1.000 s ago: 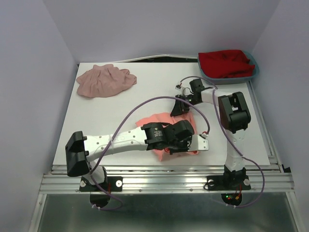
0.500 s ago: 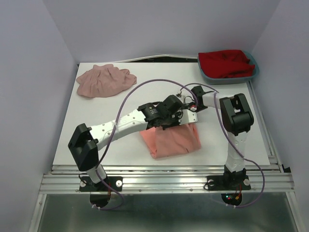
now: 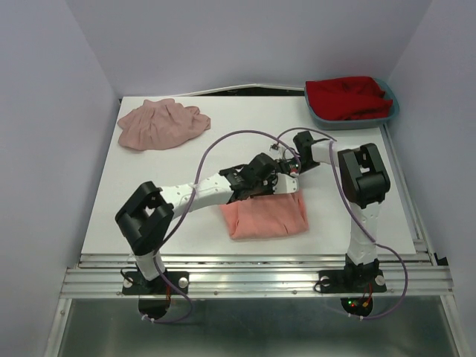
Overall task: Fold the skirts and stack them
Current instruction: Fold the skirt
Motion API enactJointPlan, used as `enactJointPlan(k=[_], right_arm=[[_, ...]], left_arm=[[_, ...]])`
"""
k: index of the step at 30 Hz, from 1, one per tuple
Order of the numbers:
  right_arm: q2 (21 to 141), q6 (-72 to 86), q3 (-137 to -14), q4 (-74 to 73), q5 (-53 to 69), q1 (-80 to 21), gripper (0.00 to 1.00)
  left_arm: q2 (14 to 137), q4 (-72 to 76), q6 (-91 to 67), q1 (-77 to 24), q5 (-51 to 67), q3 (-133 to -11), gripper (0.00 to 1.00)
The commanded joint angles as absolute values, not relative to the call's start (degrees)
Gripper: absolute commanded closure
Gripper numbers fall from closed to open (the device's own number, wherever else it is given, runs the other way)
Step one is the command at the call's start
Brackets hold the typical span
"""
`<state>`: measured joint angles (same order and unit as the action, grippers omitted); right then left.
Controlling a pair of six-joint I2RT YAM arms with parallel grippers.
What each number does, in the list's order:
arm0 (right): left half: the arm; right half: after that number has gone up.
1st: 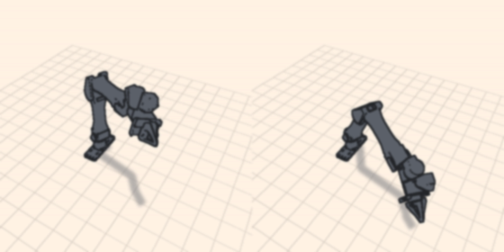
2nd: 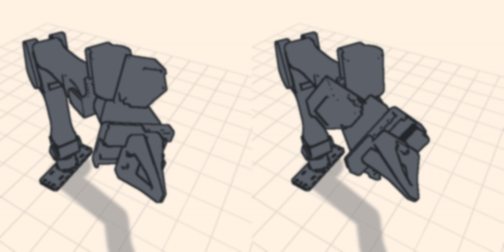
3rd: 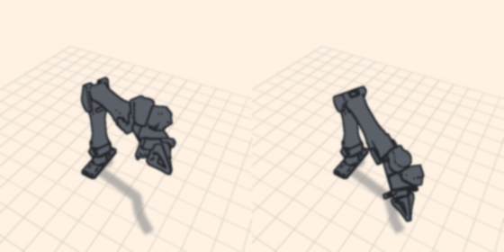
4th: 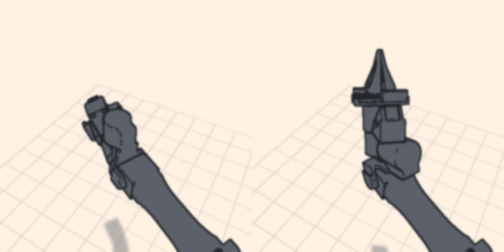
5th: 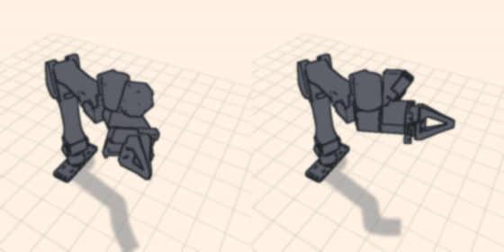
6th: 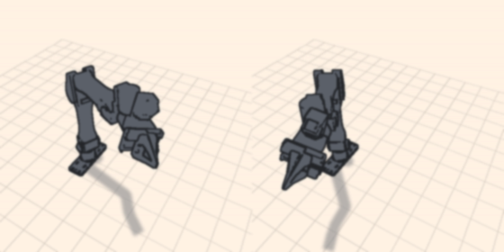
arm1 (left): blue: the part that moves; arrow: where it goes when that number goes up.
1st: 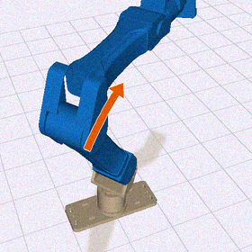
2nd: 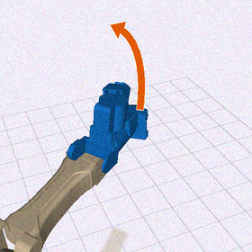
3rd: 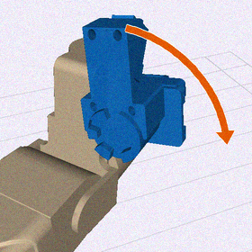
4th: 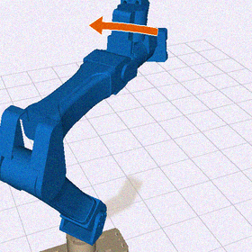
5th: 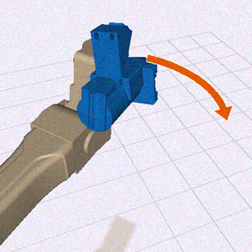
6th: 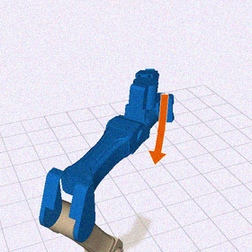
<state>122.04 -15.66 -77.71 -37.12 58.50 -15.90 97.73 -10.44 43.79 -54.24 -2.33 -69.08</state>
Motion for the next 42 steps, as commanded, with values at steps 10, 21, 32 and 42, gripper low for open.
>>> enactJointPlan(k=[10,21,32,42], right_arm=[[115.6,3.7,-89.9,-32.8,30.3,-14.9,0.51],[113.1,13.2,-94.7,-32.7,34.4,-7.3,0.43],[100.8,16.3,-97.0,-32.0,46.1,1.8,0.45],[90.4,22.5,-80.2,-18.6,65.6,-7.9,0.46]], left_arm=[[102.7,4.4,48.5,-53.6,-3.2,-63.9,1.00],[107.2,6.5,53.1,-52.7,-3.4,-66.5,0.60],[99.3,-4.2,44.2,-42.2,-1.0,-85.3,0.01],[82.0,-13.5,11.7,-36.1,27.0,-79.3,0.15]])
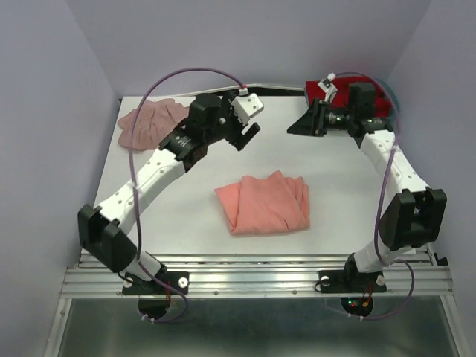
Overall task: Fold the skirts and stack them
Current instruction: Neatly place the folded skirt to the corner
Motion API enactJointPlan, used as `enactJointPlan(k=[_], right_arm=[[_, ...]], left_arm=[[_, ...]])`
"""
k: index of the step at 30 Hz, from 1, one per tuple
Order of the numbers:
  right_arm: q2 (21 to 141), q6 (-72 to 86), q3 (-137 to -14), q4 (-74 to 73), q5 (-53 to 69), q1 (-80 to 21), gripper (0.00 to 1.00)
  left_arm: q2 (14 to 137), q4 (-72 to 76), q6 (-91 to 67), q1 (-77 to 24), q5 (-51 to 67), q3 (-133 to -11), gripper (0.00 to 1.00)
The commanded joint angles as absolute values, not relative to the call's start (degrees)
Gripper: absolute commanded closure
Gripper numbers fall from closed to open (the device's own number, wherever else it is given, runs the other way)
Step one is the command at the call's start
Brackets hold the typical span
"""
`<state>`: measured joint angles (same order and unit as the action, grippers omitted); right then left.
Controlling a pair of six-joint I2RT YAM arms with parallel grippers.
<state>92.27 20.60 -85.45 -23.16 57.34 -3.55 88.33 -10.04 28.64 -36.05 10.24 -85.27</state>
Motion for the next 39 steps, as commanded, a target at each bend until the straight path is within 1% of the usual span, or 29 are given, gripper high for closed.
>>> enactJointPlan(k=[1,2,3,4,5,8,11,14,18,19,21,23,25,26,28,29,30,31,32,33,34,35,36,39], right_arm=[[89.9,21.8,-76.0,-18.3,66.0,-9.0,0.47],[89.6,21.3,-73.7,-18.1,66.1,-10.3,0.47],[89.2,20.7,-71.4,-17.8,65.7,-12.5,0.47],[89.4,20.3,-67.6,-17.8,65.3,-13.5,0.47],[89.6,20.3,-65.8,-17.3,65.0,-14.2,0.47],[92.5,18.9,-61.5,-16.1,63.5,-15.8,0.47],[96.1,15.3,-60.2,-16.4,60.8,-15.8,0.48],[99.0,13.3,-59.0,-16.3,54.9,-15.8,0.49],[102.2,11.8,-58.4,-16.2,49.7,-14.0,0.50],[102.8,10.9,-58.4,-16.0,48.3,-13.2,0.50],[106.0,10.5,-58.7,-15.7,44.5,-12.6,0.51],[110.3,10.7,-60.0,-14.4,42.2,-11.2,0.53],[112.8,11.0,-61.9,-14.1,39.6,-10.5,0.54],[113.8,10.8,-64.3,-14.1,39.0,-10.5,0.55],[113.7,12.6,-66.5,-14.0,38.6,-10.5,0.54],[112.9,13.4,-68.3,-14.1,39.0,-10.5,0.54],[111.7,14.1,-68.8,-14.2,39.0,-10.5,0.53],[108.2,15.0,-69.2,-14.4,38.4,-10.5,0.48],[106.1,16.3,-69.7,-14.7,37.8,-10.5,0.46],[103.7,16.8,-70.0,-15.1,36.3,-10.5,0.45],[101.5,17.0,-70.3,-15.6,34.8,-10.5,0.43],[97.0,16.8,-70.7,-16.9,33.2,-11.1,0.41],[94.9,16.6,-71.8,-17.7,29.5,-11.6,0.37],[88.5,12.8,-73.6,-21.0,23.0,-15.2,0.32]], left_arm=[[79.6,-9.8,8.0,-36.1,32.1,-76.7,0.21],[78.8,-7.4,3.9,-36.1,33.6,-73.6,0.27],[78.5,-5.6,-3.8,-36.0,34.9,-68.5,0.34],[78.8,-3.0,-6.0,-36.0,38.1,-66.3,0.37],[79.4,-1.9,-7.2,-36.0,39.8,-62.4,0.41],[80.9,5.7,-13.3,-36.0,44.0,-55.5,0.44],[84.7,11.9,-17.8,-36.0,46.0,-52.8,0.45],[91.0,13.9,-19.7,-34.8,45.7,-53.0,0.48],[98.5,16.3,-21.7,-28.7,44.1,-53.4,0.50],[101.3,16.3,-21.4,-26.3,43.9,-54.0,0.50],[104.0,16.5,-19.5,-24.7,43.3,-56.4,0.51],[107.2,14.4,-16.9,-24.3,42.6,-60.4,0.56],[108.2,13.0,-13.7,-24.4,41.3,-62.8,0.56],[108.0,11.9,-12.9,-24.4,40.1,-64.0,0.56],[105.1,9.2,-9.0,-24.5,38.2,-67.4,0.47],[103.6,8.2,-7.6,-24.4,35.6,-69.3,0.40],[101.9,7.3,-6.1,-24.4,34.3,-70.0,0.35],[97.9,6.3,-4.6,-24.4,32.8,-70.7,0.31],[95.7,4.3,-2.1,-24.4,29.1,-70.9,0.20],[93.1,3.9,-1.2,-24.3,27.4,-70.6,0.15],[87.6,3.5,-0.4,-24.2,25.1,-70.1,0.10],[84.9,2.6,0.4,-24.0,23.3,-69.6,0.02],[79.9,1.8,2.2,-23.8,18.8,-69.0,0.01],[73.1,-2.5,2.3,-23.4,10.9,-68.1,0.01]])
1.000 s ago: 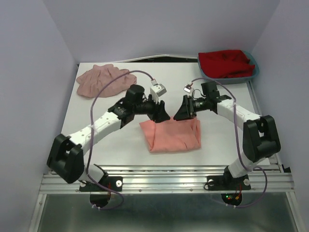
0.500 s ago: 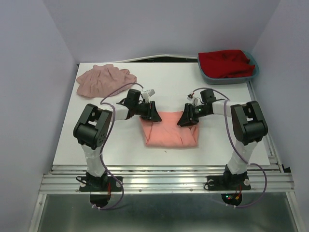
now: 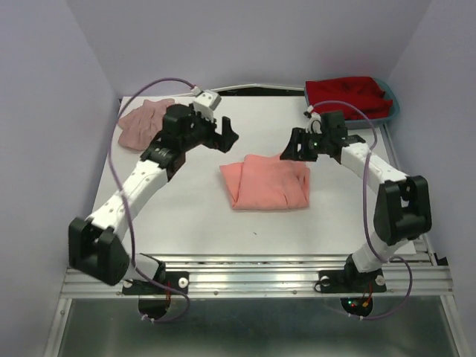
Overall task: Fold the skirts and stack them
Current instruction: Neatly place the folded skirt to the corner
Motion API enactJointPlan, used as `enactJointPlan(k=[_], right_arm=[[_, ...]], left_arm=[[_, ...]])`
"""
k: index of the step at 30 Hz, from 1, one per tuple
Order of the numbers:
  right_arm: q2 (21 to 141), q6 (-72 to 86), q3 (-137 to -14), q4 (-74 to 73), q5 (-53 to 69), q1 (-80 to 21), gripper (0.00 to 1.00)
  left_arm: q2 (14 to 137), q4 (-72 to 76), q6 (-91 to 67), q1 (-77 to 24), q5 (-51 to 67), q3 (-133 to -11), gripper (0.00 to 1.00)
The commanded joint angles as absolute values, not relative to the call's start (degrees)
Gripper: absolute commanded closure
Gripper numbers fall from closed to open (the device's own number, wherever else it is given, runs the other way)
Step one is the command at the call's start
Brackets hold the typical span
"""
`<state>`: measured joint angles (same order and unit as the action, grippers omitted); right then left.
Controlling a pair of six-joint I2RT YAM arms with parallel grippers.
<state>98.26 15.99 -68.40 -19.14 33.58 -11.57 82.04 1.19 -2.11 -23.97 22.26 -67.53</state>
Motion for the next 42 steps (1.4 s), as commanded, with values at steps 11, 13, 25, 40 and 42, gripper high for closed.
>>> enactJointPlan(k=[11,13,25,40,42], right_arm=[[93.6,6.9,-82.5,-22.9,1.6,-35.5,0.38],[100.3,6.6,-86.7,-25.0,-3.4,-40.7,0.37],[119.8,11.2,-100.6,-31.2,-3.3,-46.8,0.38],[129.9,14.1,-106.2,-32.8,-1.6,-46.8,0.90],[129.6,14.7,-106.6,-32.6,-0.9,-46.8,0.99]], left_arm=[[58.6,-10.7,-13.2,-13.7,13.9,-59.8,0.04],[58.4,-12.9,-15.1,-9.8,16.0,-58.4,0.09],[51.6,-10.2,-26.6,1.9,22.1,-38.9,0.07],[55.4,-1.3,-37.3,0.3,30.1,-27.6,0.08],[56.5,-0.4,-36.1,-2.0,30.8,-27.4,0.07]])
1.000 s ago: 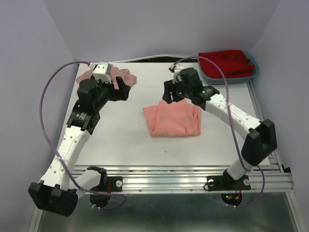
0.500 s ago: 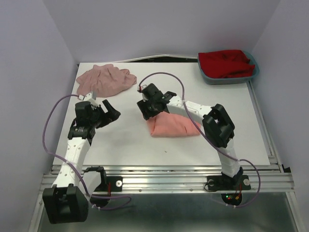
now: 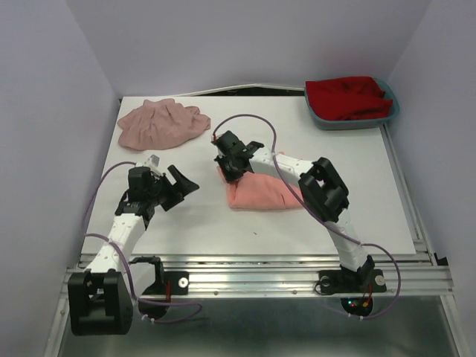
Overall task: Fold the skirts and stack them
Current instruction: Neatly place the folded skirt to the corner
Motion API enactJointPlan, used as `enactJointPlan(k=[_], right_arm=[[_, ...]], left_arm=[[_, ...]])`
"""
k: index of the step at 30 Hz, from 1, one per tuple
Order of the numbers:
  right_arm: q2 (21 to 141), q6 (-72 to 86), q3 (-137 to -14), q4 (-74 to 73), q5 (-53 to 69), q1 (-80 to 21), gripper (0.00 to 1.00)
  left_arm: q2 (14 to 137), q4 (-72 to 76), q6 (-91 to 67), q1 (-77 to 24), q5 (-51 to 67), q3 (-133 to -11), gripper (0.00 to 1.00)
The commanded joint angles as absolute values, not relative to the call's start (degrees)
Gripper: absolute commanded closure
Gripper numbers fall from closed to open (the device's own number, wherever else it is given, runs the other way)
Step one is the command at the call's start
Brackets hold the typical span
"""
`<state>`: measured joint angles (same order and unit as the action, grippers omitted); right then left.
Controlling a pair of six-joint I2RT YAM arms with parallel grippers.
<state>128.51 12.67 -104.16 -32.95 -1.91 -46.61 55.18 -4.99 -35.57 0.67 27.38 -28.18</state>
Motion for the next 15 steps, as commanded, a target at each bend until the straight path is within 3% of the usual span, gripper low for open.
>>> enactJointPlan(k=[1,15], right_arm=[[129.5,14.7,-106.6,-32.5,-0.5,-46.8,0.99],[125.5,20.3,-111.9,-31.6,5.5,-44.2,0.99]], left_arm=[[57.1,-0.3,-35.9,-2.5,31.0,-27.5,0.06],[77.4,19.2,-41.2,-14.1,30.4,-34.0,0.04]])
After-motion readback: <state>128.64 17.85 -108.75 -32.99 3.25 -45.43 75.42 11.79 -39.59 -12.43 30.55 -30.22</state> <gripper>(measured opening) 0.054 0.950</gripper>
